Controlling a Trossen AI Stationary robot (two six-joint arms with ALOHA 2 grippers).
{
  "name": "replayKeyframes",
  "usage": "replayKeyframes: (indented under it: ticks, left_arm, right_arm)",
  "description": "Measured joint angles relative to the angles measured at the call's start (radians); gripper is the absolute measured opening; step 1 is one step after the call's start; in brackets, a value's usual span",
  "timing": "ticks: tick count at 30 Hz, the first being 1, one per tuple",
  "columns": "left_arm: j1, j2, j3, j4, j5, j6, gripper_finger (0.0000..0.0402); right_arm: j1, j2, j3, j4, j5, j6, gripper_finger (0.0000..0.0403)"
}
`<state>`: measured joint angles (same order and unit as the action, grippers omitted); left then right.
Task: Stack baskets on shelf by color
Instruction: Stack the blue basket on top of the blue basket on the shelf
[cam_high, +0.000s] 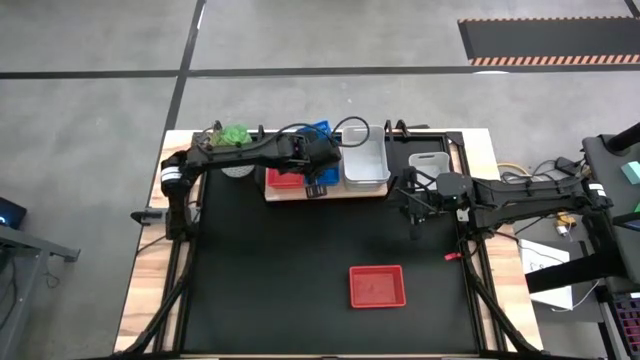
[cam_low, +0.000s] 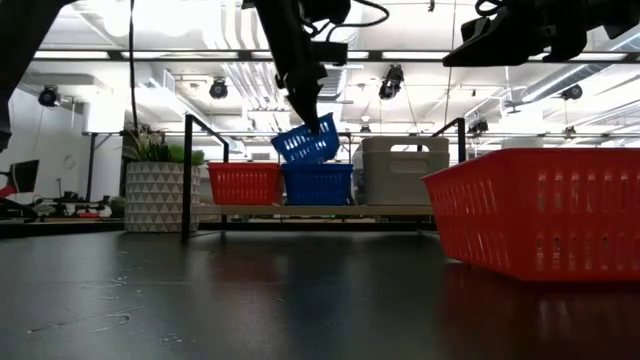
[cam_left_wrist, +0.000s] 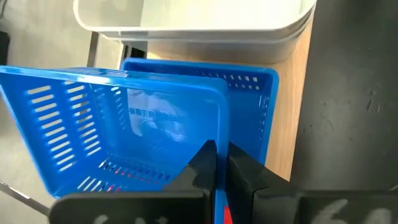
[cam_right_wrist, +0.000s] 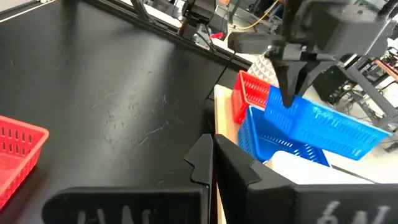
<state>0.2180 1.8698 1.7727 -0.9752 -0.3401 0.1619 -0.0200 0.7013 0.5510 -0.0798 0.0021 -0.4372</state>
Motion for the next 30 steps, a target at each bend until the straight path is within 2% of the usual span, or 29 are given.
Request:
replayKeyframes:
  ticks: [30]
  left_arm:
    - [-0.017,0.0,-0.015,0.03,0.022,-0.051,0.0]
  right_arm:
    - [0.0,0.0,0.0,-0.021,0.002,0.011,0.0009]
